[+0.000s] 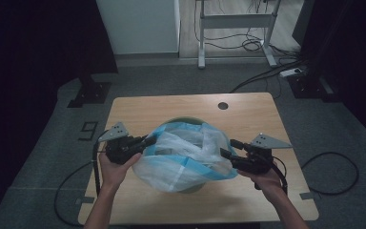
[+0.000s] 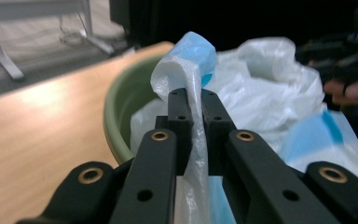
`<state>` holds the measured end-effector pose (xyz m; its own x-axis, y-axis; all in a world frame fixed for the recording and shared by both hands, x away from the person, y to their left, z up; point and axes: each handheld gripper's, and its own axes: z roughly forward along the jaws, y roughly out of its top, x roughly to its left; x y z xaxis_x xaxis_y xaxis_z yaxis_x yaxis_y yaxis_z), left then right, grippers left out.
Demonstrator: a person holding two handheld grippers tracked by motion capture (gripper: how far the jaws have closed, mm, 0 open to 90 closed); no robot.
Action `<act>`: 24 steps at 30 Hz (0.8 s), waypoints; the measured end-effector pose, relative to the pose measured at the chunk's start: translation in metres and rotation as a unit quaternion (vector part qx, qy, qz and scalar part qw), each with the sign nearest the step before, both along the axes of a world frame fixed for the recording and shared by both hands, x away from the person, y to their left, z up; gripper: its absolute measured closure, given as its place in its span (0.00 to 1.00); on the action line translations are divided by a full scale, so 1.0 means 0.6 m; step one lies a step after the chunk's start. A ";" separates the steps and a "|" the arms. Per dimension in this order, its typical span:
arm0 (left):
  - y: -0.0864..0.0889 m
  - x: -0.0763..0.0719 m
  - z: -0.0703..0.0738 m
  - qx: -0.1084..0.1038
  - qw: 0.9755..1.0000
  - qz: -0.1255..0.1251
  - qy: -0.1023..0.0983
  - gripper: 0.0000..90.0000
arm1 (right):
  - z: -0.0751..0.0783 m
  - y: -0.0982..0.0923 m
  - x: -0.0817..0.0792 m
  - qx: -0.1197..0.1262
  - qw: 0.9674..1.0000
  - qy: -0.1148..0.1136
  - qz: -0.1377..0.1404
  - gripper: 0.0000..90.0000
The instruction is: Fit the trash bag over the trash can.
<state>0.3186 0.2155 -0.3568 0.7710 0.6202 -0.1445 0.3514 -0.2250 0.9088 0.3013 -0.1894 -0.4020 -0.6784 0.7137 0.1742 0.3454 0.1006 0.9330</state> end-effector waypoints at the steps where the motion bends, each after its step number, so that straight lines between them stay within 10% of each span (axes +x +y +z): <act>1: 0.001 -0.001 0.001 -0.006 1.000 0.003 -0.009 0.94 | 0.000 0.000 0.000 0.000 1.000 0.000 0.000 0.54; 8: 0.009 0.004 0.006 -0.046 0.998 0.019 -0.040 0.98 | 0.002 0.014 0.000 -0.031 0.999 -0.027 0.025 0.99; 24: 0.026 0.048 0.000 -0.067 0.995 0.054 -0.042 1.00 | 0.010 0.009 0.035 -0.048 0.996 -0.055 -0.053 0.99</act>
